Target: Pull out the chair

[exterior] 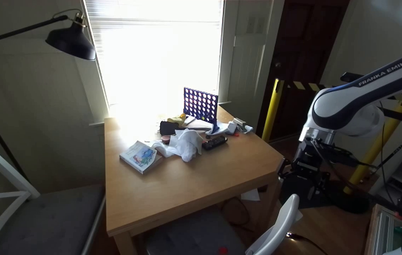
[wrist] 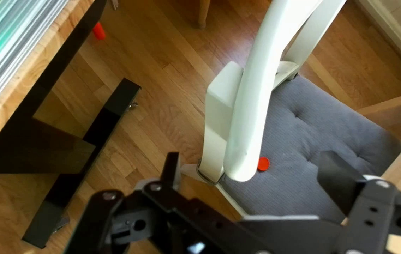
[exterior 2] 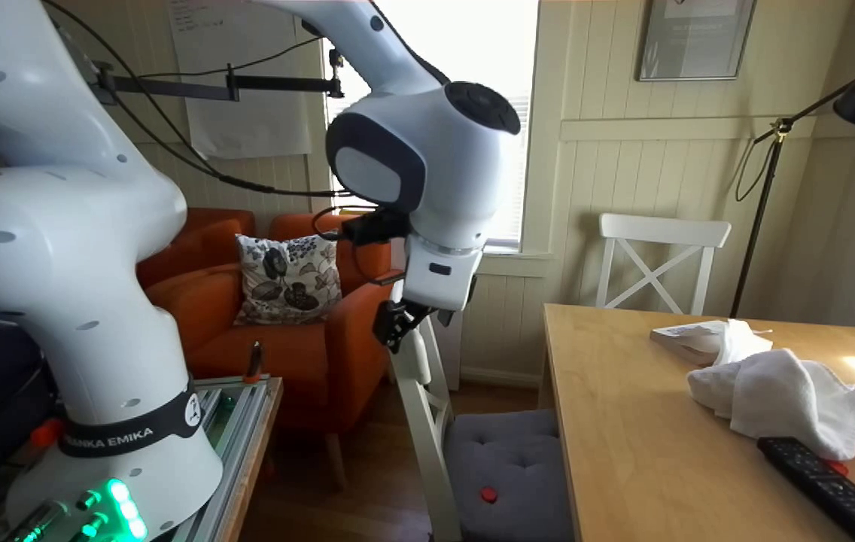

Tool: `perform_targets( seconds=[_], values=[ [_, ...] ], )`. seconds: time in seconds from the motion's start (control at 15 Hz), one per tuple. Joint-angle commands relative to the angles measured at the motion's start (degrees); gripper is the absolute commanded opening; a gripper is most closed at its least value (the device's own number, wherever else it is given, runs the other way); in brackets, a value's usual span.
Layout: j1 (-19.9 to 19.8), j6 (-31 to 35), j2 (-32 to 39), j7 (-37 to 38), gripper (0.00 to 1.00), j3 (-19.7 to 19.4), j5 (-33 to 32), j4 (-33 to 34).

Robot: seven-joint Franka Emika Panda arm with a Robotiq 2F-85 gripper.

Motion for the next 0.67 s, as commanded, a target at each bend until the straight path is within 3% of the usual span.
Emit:
perform_targets(
  seconds=[0.0,0.13,0.47,0.6],
  values=[
    [1.4,1.4,2.3,-0.8,1.00,0.3,4.3,0.0],
    [1.8,1.6,2.9,-1.0,1.00,0.5,5.4,0.1],
    [1.6,2.1,4.0,-0.4,0.55,0.8,4.8,0.1],
    [1.5,2.2,4.2,-0.6,0.52,0.7,4.7,0.1]
  ],
)
